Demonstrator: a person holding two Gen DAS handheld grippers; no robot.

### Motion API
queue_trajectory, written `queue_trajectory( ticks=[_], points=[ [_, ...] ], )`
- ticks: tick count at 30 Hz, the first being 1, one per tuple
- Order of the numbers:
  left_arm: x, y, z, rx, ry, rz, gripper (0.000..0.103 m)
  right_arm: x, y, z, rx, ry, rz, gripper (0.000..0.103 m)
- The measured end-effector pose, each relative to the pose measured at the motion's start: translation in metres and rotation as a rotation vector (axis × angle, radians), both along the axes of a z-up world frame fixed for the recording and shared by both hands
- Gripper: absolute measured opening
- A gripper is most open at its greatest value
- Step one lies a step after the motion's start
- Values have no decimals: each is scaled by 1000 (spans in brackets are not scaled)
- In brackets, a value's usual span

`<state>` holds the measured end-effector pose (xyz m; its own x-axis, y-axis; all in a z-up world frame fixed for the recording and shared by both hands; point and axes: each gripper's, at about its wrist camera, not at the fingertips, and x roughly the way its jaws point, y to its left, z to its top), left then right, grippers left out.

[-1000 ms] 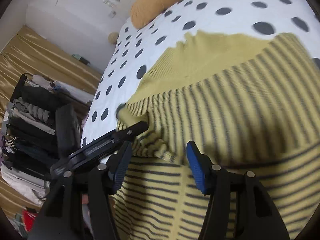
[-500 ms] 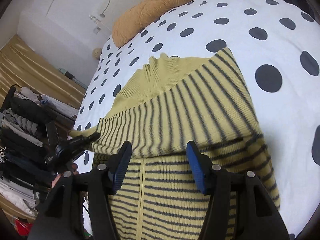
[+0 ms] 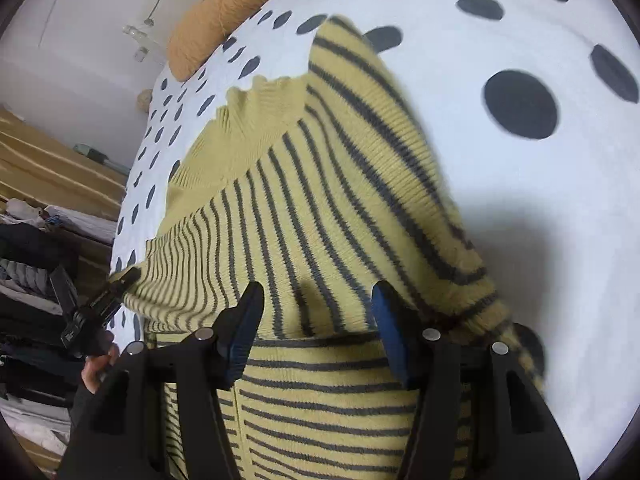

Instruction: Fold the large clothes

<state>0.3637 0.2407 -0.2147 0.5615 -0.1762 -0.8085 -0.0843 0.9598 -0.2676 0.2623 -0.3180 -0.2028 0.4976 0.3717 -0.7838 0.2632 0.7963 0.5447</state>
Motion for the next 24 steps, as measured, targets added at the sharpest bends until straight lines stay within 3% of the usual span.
queue_trajectory(
  ticks=[3,6,8,9,10,11,12,13,15,16,18,20,22,24],
  points=[
    [-18,16,24,60,-75,93,14,-5,-19,21,16,-63,-51,57],
    [-17,-14,40,2,-94,-45,19,20,-30,34,-7,-113,-75,57],
    [-9,-43,32,-60,-53,-150,27,46,-35,28,82,-123,-88,57],
    [-2,-60,20,-39,-9,-175,30,59,-38,19,97,-98,-104,57],
    [5,-72,5,14,34,-177,30,66,-40,14,73,-79,-110,53],
    [15,-82,-18,94,108,-165,29,77,-42,6,-7,-41,-119,36],
    [21,-82,-35,120,155,-154,24,86,-44,0,-89,-2,-126,26],
    [24,-81,-44,113,151,-143,24,94,-50,-8,-160,33,-132,5],
    [29,-77,-39,110,133,-119,21,102,-69,-20,-191,73,-151,0],
    [31,-74,-34,121,130,-101,14,103,-82,-18,-155,67,-173,0],
    [27,-59,-12,135,72,-30,12,102,-90,-1,-214,38,-216,3],
    [19,-46,14,91,3,-10,14,96,-91,22,-147,-59,-203,4],
    [16,-46,21,46,6,-61,34,91,-78,25,34,-93,-118,4],
    [9,-52,6,103,43,-103,38,81,-60,17,65,-65,-71,4]
  ],
)
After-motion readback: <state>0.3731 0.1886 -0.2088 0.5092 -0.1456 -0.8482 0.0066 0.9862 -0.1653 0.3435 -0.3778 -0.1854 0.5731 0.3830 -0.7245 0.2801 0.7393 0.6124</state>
